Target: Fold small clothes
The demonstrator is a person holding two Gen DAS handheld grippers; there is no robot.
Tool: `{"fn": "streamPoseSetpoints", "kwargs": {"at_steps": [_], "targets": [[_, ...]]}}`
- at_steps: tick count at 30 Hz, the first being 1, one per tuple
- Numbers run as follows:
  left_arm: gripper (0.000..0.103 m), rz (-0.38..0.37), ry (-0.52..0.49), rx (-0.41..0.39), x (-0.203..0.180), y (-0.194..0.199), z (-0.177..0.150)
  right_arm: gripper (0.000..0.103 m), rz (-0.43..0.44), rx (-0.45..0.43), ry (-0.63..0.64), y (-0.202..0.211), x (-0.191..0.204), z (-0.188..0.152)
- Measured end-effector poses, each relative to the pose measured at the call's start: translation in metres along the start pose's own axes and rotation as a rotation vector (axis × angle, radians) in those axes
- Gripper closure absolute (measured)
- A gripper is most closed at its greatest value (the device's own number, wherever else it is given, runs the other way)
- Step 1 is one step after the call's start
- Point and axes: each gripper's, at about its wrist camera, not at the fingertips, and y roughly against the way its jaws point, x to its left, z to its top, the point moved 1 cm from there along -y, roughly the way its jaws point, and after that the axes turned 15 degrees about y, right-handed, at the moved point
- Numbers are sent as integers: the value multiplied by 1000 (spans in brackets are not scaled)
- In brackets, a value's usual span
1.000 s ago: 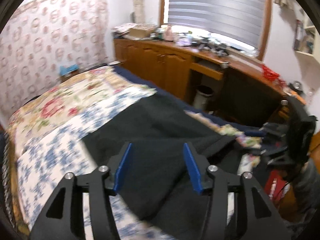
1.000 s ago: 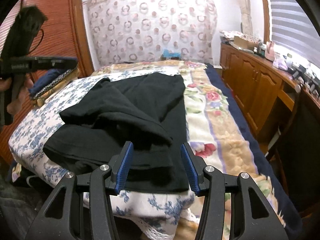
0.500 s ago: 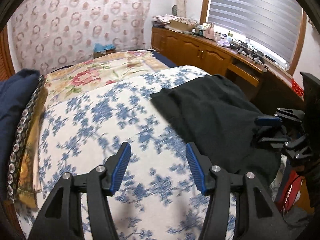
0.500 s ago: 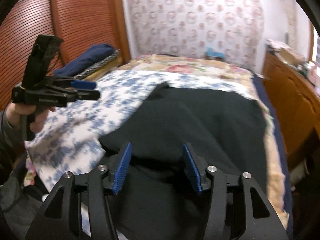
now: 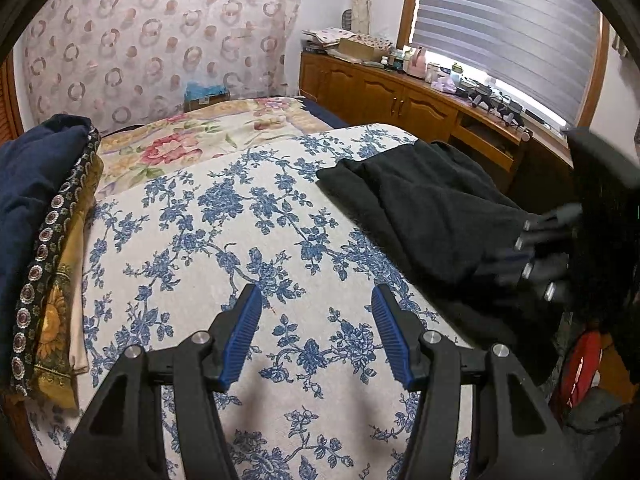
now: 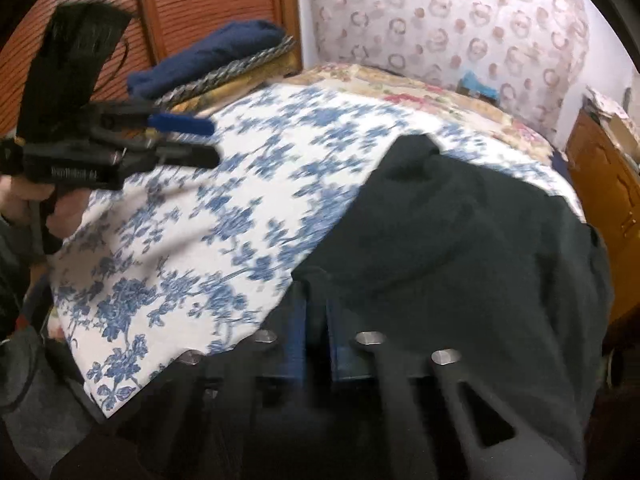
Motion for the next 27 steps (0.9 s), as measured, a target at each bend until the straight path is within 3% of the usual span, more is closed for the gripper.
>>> {"fn": "streamPoseSetpoints", "kwargs": {"at_steps": [4, 8, 12, 16, 21, 23, 25, 27], "targets": [[46, -22, -5, 5, -3, -5, 4, 98, -44, -64, -67, 32, -42, 4], [46, -33, -15, 17, -10, -14, 9, 98, -190, -76, -96, 59, -110, 12], [46, -38, -19, 25, -18, -21, 13, 98, -290, -32, -154, 58, -182, 10], [46, -37, -18, 36, -23, -27, 12, 98, -305, 33, -216, 37, -235, -3], [46, -35, -29, 67, -30, -36, 7, 98, -311, 113, -239, 12, -259, -22], [46, -34, -36, 75, -35, -39, 5, 81, -350, 112, -261, 18, -262, -28], [46, -38, -38, 80, -39, -40, 3, 73, -394, 110, -281, 29, -266, -30], [46, -45, -42, 81, -43, -40, 0, 73, -372, 71, -299, 47, -264, -34]]}}
